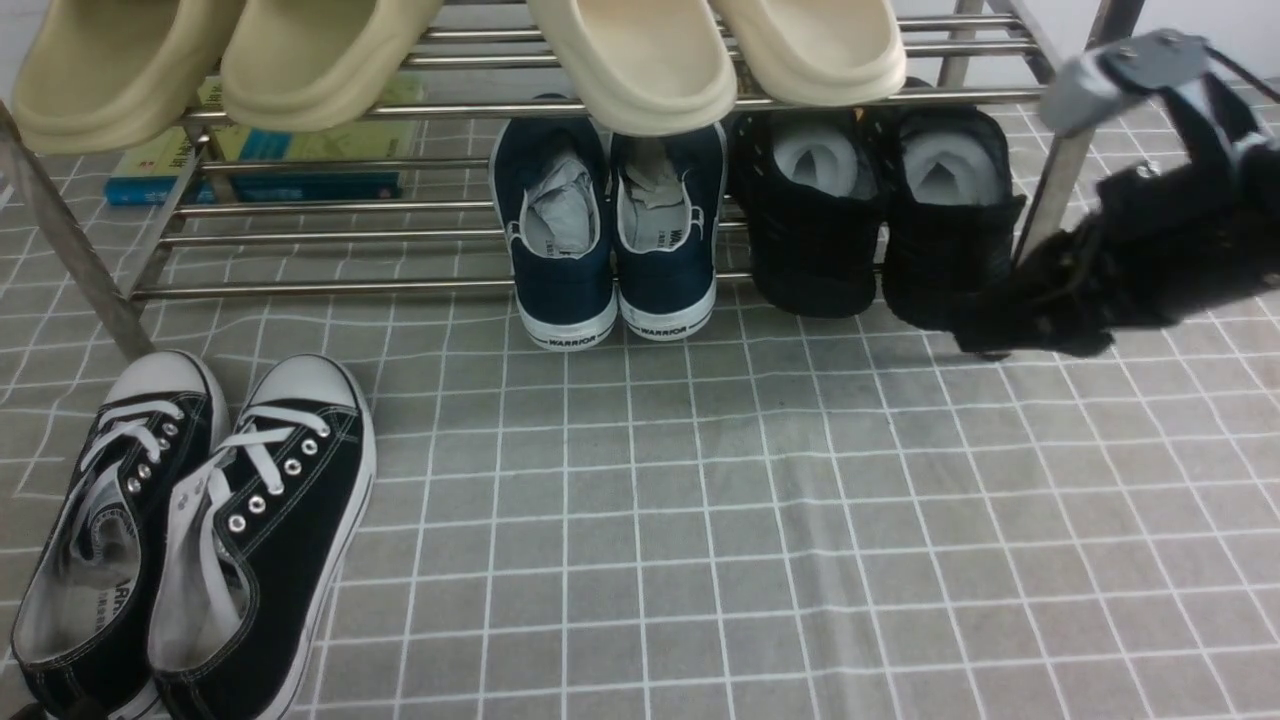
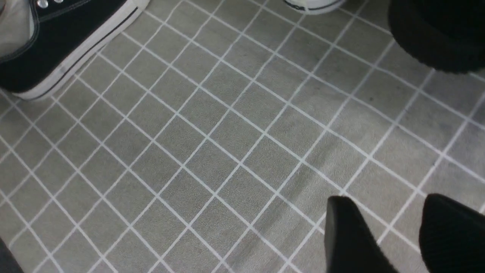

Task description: Take the shoes off the shelf with your hand from the grey coffee tablecloth.

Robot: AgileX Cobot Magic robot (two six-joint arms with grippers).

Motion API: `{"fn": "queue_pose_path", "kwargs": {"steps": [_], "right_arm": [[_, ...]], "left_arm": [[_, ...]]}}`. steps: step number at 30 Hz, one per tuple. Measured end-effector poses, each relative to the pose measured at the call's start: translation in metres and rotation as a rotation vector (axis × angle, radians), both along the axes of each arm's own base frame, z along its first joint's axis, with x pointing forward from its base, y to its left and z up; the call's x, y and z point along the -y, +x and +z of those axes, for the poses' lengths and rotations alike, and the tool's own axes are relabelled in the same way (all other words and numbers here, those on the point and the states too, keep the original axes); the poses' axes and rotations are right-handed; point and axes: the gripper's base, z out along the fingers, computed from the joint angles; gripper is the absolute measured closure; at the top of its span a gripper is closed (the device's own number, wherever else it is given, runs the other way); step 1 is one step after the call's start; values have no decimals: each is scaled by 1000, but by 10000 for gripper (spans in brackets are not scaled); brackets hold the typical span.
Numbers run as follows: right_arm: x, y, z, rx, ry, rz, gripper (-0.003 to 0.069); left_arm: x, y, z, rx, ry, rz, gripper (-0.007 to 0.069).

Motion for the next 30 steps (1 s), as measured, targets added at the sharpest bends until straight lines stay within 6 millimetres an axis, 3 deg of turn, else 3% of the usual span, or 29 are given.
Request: {"fn": "queue_pose_path", "kwargs": {"steps": [5,12,17,23,30], "right_arm": [[-26,28,5,85,-132,68,330],[-64,61,-9,268,-341,165,152],[-75,77,-24,413,-479,203,55],[-75,86,-29,476,-521,193,62],[-79,100,-63,433,-579,220,92]], "left_arm": [[0,0,0,0,0,0,386],[0,0,0,0,0,0,386],[0,0,0,0,0,0,386],[0,0,0,0,0,0,386],[0,0,0,0,0,0,384]]}}
